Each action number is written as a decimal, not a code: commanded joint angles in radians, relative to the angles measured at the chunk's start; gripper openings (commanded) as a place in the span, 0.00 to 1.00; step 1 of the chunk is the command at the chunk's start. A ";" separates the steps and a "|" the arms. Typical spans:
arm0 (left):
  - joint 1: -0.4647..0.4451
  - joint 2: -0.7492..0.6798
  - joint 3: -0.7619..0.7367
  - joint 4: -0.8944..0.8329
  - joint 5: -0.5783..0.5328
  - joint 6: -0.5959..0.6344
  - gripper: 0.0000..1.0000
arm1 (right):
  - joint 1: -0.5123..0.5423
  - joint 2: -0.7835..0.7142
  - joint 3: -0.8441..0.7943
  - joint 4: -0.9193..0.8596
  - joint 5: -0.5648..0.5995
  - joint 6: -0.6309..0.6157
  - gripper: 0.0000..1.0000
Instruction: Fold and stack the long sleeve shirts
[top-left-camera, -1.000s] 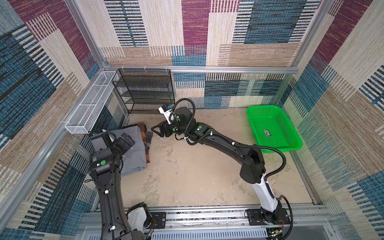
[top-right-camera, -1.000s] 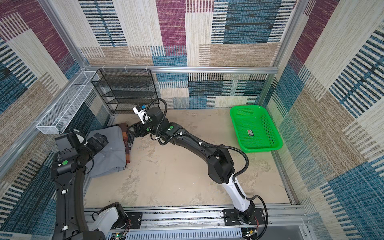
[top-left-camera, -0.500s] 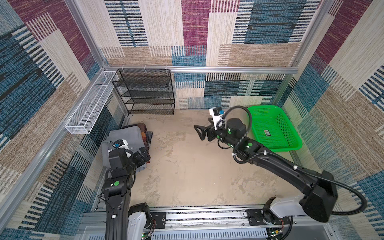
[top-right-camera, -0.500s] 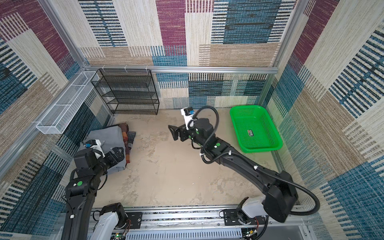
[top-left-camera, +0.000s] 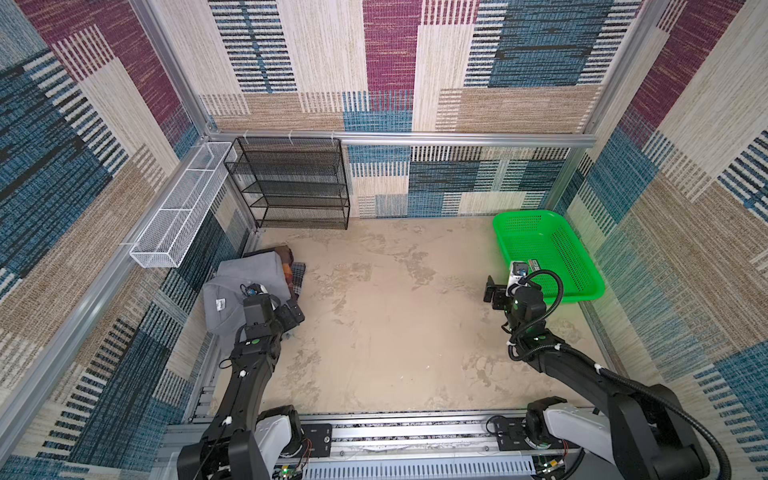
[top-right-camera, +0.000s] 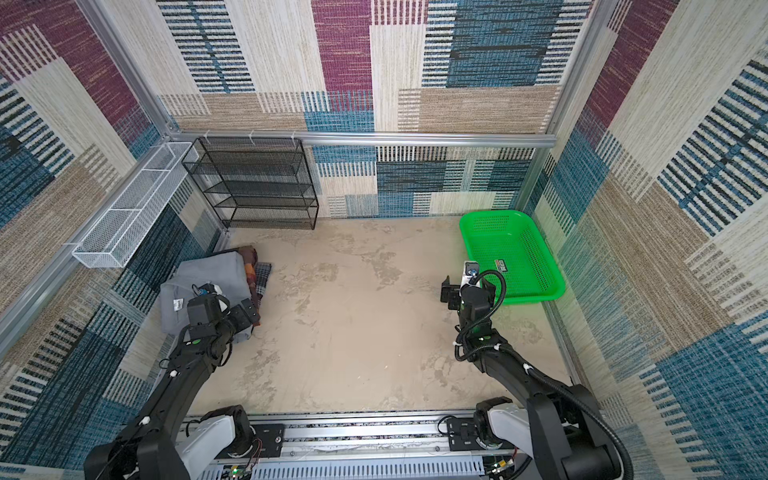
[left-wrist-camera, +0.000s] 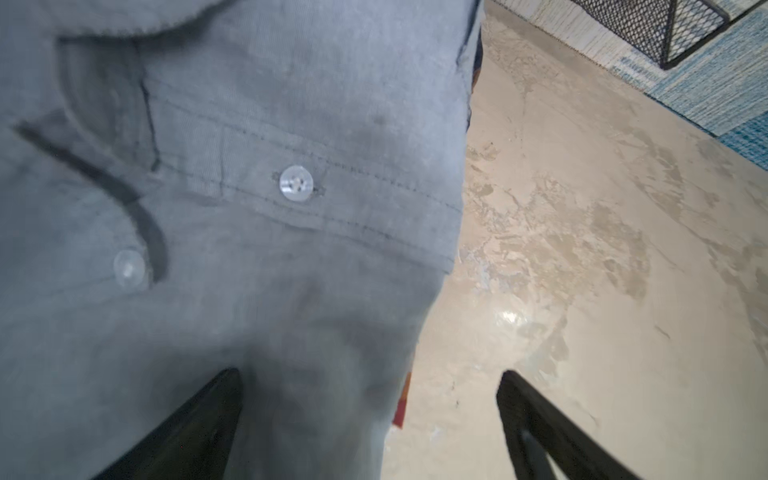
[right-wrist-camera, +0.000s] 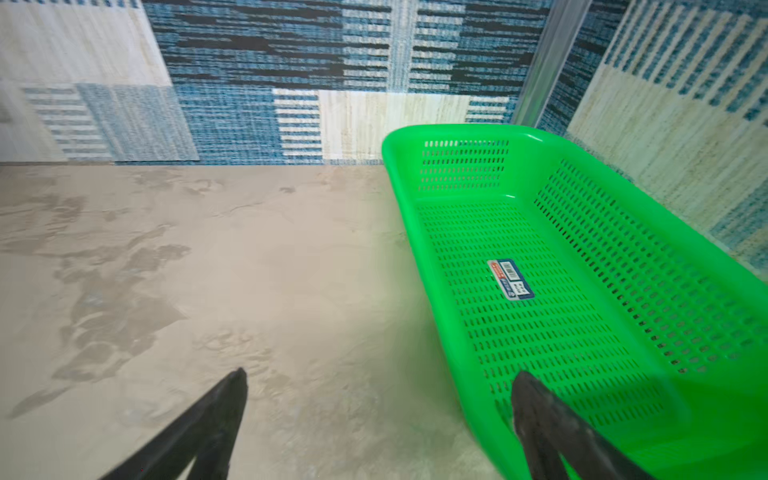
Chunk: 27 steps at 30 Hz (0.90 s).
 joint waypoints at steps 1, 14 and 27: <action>0.000 0.055 -0.038 0.229 -0.092 0.048 0.99 | -0.046 0.102 -0.054 0.374 -0.068 -0.046 1.00; -0.026 0.400 0.053 0.543 0.093 0.186 0.99 | -0.167 0.353 -0.154 0.742 -0.198 0.025 1.00; -0.201 0.500 -0.065 0.890 -0.160 0.282 0.99 | -0.165 0.348 -0.154 0.736 -0.195 0.020 1.00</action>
